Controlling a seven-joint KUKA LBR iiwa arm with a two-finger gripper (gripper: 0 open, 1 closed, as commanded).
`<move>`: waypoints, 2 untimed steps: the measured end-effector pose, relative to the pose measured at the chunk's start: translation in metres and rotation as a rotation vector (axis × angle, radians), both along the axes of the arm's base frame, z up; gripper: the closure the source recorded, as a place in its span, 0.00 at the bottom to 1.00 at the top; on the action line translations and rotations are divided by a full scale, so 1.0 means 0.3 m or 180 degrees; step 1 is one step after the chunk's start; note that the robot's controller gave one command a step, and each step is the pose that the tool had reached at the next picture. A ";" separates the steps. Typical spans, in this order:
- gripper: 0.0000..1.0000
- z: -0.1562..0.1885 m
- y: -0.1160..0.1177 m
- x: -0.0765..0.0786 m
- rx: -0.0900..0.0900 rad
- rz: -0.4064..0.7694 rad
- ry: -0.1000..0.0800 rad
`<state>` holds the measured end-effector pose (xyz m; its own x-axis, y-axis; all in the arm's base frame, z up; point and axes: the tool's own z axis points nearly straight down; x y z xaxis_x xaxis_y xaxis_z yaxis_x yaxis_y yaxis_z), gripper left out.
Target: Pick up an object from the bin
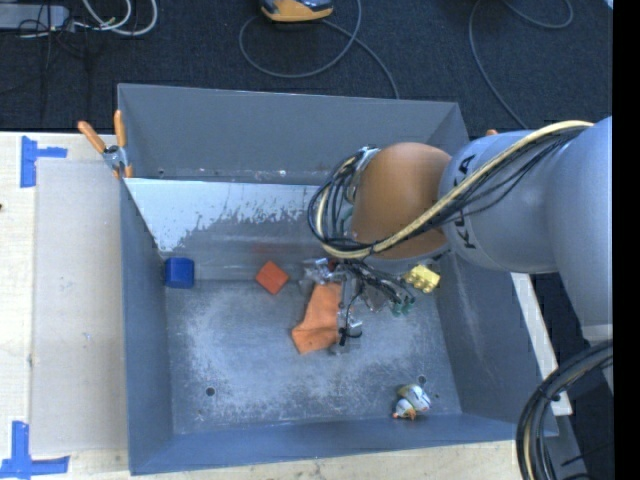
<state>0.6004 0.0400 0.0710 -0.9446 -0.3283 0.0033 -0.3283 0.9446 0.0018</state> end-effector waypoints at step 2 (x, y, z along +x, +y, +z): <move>1.00 -0.003 -0.172 -0.002 -0.0006 -0.2308 0.0004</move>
Offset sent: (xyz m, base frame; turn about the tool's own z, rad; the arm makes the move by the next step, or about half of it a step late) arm 0.0000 0.0000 0.0000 0.0000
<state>0.5999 -0.0116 0.0703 -0.9247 0.3807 0.0045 0.3807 0.9247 -0.0001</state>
